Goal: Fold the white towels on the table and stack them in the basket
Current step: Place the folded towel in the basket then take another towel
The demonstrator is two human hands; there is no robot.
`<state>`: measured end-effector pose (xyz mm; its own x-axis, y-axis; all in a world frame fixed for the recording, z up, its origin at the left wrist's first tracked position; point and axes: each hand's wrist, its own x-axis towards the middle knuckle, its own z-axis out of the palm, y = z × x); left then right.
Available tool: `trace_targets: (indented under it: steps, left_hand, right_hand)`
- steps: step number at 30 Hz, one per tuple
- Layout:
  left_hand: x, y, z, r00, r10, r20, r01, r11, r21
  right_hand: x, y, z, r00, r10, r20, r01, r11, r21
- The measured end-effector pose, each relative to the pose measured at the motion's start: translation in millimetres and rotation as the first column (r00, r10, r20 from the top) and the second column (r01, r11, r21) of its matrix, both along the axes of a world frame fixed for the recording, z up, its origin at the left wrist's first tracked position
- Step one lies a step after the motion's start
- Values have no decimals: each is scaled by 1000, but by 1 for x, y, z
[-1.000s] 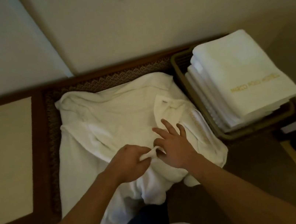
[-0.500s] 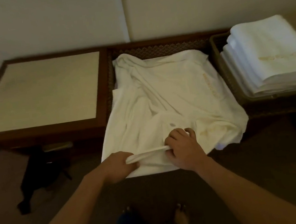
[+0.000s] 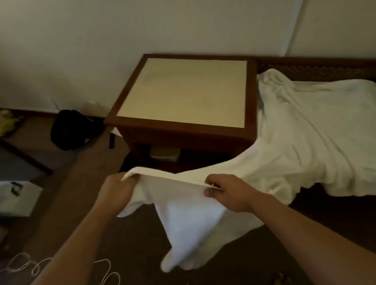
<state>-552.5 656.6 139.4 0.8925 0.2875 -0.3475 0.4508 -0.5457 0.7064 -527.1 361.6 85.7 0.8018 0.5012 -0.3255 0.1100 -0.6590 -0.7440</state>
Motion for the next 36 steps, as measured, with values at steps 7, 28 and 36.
trace_targets:
  steps: [7,28,36]
  left_hand:
    - [22,51,36,970,69,234,-101,986,130]
    - [113,22,12,968,-198,156,119,904,410]
    - [148,1,15,823,-528,211,560,816,-141]
  right_hand:
    - [13,62,3,901,-419,110,405,905,130]
    - [110,39,37,938,-316,144,321,947,-17]
    - [124,108,57,949,-181,259,191,982,-11]
